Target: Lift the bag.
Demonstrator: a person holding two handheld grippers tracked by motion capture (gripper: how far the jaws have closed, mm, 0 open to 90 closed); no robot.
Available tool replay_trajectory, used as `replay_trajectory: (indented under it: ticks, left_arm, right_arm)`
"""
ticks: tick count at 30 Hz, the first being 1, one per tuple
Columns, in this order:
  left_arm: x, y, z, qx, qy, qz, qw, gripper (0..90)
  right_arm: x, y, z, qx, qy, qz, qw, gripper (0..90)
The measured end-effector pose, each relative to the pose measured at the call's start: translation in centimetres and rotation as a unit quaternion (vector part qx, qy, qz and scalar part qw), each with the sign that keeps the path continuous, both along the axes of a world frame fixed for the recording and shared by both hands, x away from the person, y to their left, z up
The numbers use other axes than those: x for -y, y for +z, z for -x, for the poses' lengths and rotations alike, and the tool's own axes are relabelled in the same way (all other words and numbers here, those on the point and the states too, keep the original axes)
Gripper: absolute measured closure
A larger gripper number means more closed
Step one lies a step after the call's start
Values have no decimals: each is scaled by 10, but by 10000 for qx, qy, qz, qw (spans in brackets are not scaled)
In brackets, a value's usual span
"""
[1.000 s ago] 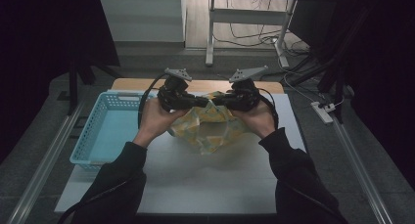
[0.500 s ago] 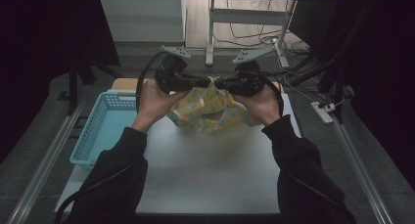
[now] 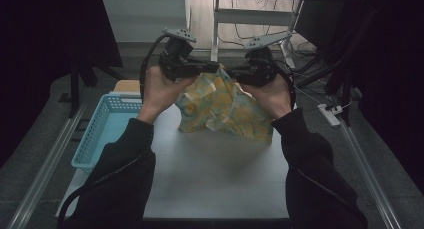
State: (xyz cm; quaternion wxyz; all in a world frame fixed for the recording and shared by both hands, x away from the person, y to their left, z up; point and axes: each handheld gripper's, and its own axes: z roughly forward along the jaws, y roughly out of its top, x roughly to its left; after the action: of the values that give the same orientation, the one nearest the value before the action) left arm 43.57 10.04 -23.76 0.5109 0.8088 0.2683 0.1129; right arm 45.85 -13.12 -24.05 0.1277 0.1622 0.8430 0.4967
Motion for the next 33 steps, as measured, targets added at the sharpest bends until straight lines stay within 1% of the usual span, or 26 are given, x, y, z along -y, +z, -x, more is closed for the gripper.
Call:
replay_trajectory:
  ticks: [4, 8, 11, 15, 20, 22, 30, 33]
  left_arm:
    - [-1, 6, 1, 83, 65, 34, 9999, 898]
    - [-2, 8, 1, 138, 119, 50, 9998, 897]
    - [1, 4, -2, 148, 149, -83, 9997, 897]
    - [4, -2, -7, 95, 204, -66, 9997, 896]
    - [10, -8, -16, 69, 271, -181, 9994, 893]
    - [11, -10, -21, 28, 297, -200, 9994, 892]
    - [13, -22, -32, -95, 383, -170, 9991, 886]
    - [13, -25, -35, -146, 384, -163, 9990, 873]
  right_arm:
    - [-1, 6, 1, 53, -16, -11, 10000, 900]
    - [-1, 9, 0, 102, -31, -24, 9999, 900]
    - [-1, 5, -2, 86, -58, 0, 9999, 900]
    - [0, -1, -6, 76, -125, 21, 9999, 900]
    - [0, -6, -11, 158, -246, 155, 9995, 900]
    - [0, -8, -12, 144, -276, 178, 9994, 900]
    - [3, -18, -21, 36, -409, 233, 9989, 900]
    - [3, -21, -24, -2, -450, 234, 9987, 883]
